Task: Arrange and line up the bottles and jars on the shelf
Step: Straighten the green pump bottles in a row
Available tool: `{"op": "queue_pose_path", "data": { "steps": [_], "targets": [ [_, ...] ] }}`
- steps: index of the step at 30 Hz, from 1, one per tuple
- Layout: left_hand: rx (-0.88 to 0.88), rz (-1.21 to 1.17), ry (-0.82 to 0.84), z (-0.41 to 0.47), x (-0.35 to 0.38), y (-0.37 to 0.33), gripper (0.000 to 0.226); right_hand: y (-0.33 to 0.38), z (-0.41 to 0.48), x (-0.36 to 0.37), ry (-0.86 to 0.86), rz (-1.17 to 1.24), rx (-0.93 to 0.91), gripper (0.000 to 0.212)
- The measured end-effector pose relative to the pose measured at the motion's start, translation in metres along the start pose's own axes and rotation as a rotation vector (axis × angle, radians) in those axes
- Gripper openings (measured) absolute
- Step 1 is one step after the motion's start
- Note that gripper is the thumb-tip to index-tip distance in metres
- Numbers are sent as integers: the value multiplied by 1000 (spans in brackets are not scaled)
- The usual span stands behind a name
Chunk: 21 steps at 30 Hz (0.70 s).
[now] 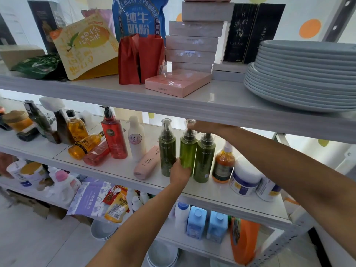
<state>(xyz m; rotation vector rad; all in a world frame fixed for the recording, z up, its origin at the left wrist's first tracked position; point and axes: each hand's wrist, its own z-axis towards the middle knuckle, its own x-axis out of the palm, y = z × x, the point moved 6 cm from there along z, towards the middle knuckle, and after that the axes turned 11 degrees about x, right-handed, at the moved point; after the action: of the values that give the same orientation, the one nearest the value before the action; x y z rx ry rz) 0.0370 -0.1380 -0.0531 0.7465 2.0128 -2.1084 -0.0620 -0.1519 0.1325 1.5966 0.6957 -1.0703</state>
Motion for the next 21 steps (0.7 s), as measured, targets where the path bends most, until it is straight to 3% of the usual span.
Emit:
{"op": "queue_pose_path", "data": {
  "steps": [2,5,8,11,17,21],
  "targets": [
    [1,18,-8,-1,1,-1,48,-5,-1,-2,14,38,40,35],
    [-2,69,-68,-5,2,-3,37,-7,3,2,4,112,76,22],
    [35,73,-96,-8,6,-7,30,5,-2,1,-28,101,62,26],
    [36,43,-80,-7,5,-5,37,15,-7,2,92,-25,20,28],
    [-12,-3,-75,-5,2,0,60,1,-2,2,12,-59,9,44],
    [-6,9,-66,-2,5,-1,61,2,0,2,1,-59,-12,46]
  ]
}}
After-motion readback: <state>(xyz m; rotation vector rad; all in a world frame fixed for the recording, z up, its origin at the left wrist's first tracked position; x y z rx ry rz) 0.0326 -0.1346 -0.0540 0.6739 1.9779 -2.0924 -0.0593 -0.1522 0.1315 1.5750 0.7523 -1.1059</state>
